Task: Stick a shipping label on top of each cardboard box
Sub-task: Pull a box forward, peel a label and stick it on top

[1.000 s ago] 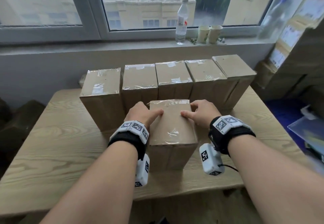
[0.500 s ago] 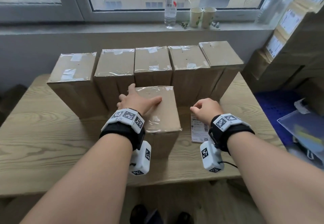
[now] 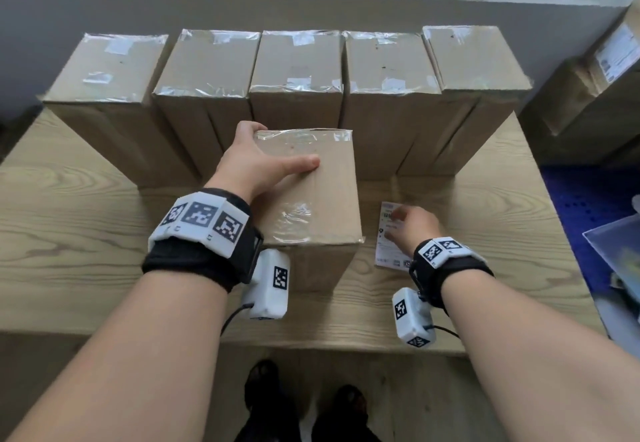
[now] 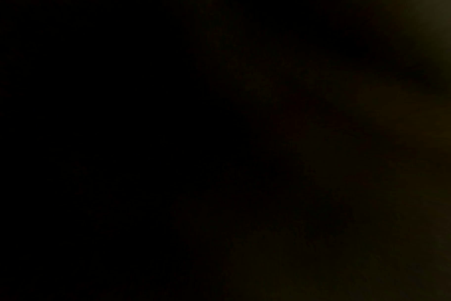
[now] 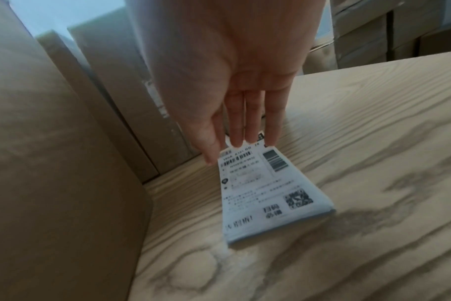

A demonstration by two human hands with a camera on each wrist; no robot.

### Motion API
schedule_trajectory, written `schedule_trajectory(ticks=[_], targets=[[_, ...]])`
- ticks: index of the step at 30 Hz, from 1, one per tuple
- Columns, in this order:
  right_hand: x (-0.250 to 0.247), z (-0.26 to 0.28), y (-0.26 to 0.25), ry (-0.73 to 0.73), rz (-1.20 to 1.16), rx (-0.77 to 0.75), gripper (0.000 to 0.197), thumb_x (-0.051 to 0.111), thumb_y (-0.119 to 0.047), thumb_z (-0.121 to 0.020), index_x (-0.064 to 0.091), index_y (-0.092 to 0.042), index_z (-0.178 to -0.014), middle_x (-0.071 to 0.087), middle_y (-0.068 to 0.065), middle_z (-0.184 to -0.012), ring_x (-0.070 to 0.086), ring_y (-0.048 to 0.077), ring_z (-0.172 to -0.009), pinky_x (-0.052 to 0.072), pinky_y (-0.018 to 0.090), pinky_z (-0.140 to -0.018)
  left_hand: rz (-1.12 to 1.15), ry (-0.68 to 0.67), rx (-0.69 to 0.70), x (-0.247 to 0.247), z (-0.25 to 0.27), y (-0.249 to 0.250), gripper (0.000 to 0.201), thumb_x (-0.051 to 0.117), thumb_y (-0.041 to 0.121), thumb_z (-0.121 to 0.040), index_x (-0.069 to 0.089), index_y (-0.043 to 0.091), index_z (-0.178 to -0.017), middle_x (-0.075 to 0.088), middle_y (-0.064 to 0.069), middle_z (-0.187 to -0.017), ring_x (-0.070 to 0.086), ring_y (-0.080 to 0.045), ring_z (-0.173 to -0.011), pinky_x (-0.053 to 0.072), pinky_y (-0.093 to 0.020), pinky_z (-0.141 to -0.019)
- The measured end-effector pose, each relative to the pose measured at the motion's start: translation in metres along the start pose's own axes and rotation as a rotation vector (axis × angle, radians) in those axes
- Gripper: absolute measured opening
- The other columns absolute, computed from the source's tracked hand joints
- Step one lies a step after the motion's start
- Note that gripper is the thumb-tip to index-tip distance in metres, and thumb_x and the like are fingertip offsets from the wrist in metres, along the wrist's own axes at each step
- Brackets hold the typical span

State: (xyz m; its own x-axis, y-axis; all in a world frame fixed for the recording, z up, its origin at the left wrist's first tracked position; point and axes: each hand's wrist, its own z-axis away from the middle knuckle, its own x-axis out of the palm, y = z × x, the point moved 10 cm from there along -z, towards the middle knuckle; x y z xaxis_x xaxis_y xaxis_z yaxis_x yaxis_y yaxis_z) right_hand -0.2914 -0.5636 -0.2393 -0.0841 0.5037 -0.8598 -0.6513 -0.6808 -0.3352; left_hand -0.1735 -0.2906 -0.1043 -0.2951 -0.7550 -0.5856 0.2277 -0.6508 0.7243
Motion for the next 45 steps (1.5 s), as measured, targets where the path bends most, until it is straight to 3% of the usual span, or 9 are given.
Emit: schedule_trajectory(ticks=[4,7,9,15,19,25,30,36,45], targets=[[0.021,-0.013,-0.006,-0.08,0.175,-0.073,0.084,0.078,-0.027,-0.075,0.033,-0.019,-0.147,0.034,0.014,-0.149,0.028,0.035,-0.139,0.029,0.043,-0.115,0.021,0.008,0.001,0.0,-0.001,0.0,0.097,0.085,0.058,-0.054,0.037,0.033,-0.135,0.051,0.008,-0.12,0.052,-0.015,-0.109,0.044,-0.034,-0.098],[0.035,-0.025,-0.003,-0.145,0.289,-0.104,0.115,0.085,-0.035,-0.064,0.013,-0.021,-0.152,0.012,0.013,-0.159,0.003,0.036,-0.147,0.003,0.045,-0.121,0.024,0.018,0.003,0.0,-0.002,0.0,0.096,0.085,0.059,-0.054,0.037,0.034,-0.134,0.051,0.009,-0.119,0.053,-0.014,-0.107,0.045,-0.032,-0.095],[0.044,-0.029,0.003,-0.182,0.269,-0.079,0.123,0.087,-0.037,-0.059,0.008,-0.025,-0.153,0.007,0.011,-0.16,0.001,0.039,-0.147,0.007,0.046,-0.12,0.03,0.019,0.0,-0.001,-0.002,0.0,0.096,0.085,0.059,-0.053,0.038,0.034,-0.133,0.051,0.009,-0.119,0.053,-0.014,-0.106,0.046,-0.033,-0.094],[0.037,-0.03,0.0,-0.085,0.197,-0.066,0.084,0.079,-0.029,-0.071,0.034,-0.026,-0.141,0.036,0.011,-0.145,0.03,0.039,-0.132,0.038,0.043,-0.102,0.029,0.017,-0.002,-0.001,-0.003,0.001,0.096,0.085,0.06,-0.054,0.038,0.035,-0.133,0.05,0.01,-0.12,0.053,-0.014,-0.107,0.047,-0.034,-0.095],[0.026,-0.024,0.003,-0.022,0.213,0.003,0.077,0.08,-0.026,-0.074,0.04,-0.017,-0.139,0.037,0.016,-0.138,0.04,0.04,-0.125,0.044,0.045,-0.097,0.025,0.021,-0.004,-0.001,-0.002,0.0,0.097,0.084,0.061,-0.052,0.038,0.036,-0.134,0.05,0.008,-0.123,0.053,-0.016,-0.111,0.046,-0.037,-0.099],[0.012,-0.022,0.004,0.072,0.328,-0.004,0.032,0.056,-0.014,-0.09,0.061,-0.013,-0.121,0.053,0.015,-0.126,0.048,0.035,-0.12,0.044,0.042,-0.094,0.029,0.018,0.003,0.0,-0.001,-0.002,0.098,0.084,0.061,-0.053,0.037,0.037,-0.136,0.049,0.006,-0.131,0.051,-0.015,-0.113,0.045,-0.037,-0.101],[0.007,-0.017,0.002,0.023,0.312,0.005,0.029,0.051,-0.012,-0.093,0.067,-0.019,-0.115,0.068,0.01,-0.114,0.064,0.03,-0.106,0.049,0.033,-0.081,0.015,0.011,0.006,0.0,0.001,0.0,0.101,0.083,0.06,-0.057,0.033,0.036,-0.141,0.045,0.006,-0.137,0.046,-0.014,-0.112,0.04,-0.03,-0.095],[-0.012,-0.01,0.0,0.11,0.265,-0.033,0.021,0.049,-0.014,-0.092,0.062,-0.015,-0.109,0.068,0.015,-0.109,0.064,0.035,-0.103,0.043,0.033,-0.073,0.003,-0.001,0.005,-0.001,0.004,0.002,0.111,0.083,0.059,-0.058,0.025,0.033,-0.148,0.039,0.002,-0.148,0.043,-0.02,-0.132,0.037,-0.036,-0.108],[-0.029,-0.002,0.007,0.088,0.07,0.003,0.021,0.056,-0.022,-0.091,0.072,-0.021,-0.104,0.07,0.012,-0.106,0.064,0.033,-0.101,0.049,0.032,-0.079,-0.018,0.006,0.011,-0.001,0.006,0.003,0.118,0.083,0.056,-0.061,0.012,0.032,-0.153,0.026,-0.001,-0.157,0.03,-0.023,-0.142,0.028,-0.039,-0.113]])
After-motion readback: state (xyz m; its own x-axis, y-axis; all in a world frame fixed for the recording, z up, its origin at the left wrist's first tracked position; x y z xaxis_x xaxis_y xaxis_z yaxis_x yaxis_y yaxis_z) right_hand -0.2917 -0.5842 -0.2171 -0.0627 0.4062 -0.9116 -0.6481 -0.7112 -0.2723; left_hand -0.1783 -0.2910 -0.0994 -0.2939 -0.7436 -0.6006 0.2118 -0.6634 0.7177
